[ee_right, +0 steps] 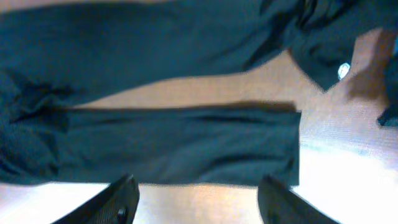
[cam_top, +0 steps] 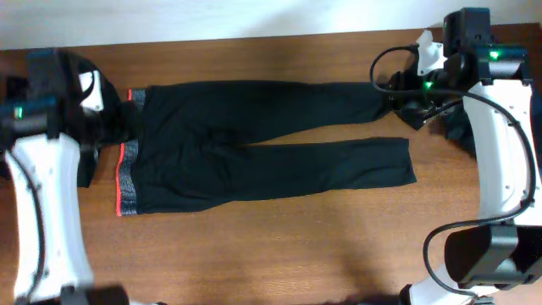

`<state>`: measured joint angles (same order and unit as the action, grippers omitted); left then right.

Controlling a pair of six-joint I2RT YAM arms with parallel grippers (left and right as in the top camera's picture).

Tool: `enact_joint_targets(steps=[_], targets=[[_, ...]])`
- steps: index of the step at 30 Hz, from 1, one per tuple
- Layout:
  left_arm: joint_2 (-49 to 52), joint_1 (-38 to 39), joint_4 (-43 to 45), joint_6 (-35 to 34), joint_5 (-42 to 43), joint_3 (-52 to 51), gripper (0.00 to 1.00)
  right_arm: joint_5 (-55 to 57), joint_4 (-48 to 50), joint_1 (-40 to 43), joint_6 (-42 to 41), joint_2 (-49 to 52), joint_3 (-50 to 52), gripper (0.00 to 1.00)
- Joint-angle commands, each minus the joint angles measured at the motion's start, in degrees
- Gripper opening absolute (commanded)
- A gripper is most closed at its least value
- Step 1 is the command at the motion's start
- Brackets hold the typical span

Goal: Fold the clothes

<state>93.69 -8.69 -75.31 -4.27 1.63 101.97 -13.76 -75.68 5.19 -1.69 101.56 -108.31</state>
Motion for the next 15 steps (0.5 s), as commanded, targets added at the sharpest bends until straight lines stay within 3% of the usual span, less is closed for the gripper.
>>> enact_joint_targets(steps=[1, 8, 15], targets=[[10.5, 2.0, -3.8, 2.3, 0.5, 13.2, 0.98, 1.7, -1.0, -0.7, -0.5, 0.5, -4.2, 0.68], [27.1, 4.2, -3.1, 2.4, 1.7, 28.8, 0.99, 3.1, 2.6, -0.7, 0.5, 5.0, -6.1, 0.73], [35.6, 5.7, 6.9, 1.9, 3.6, 31.1, 0.99, 3.1, 12.2, -2.2, 0.9, 13.0, -6.1, 0.76]])
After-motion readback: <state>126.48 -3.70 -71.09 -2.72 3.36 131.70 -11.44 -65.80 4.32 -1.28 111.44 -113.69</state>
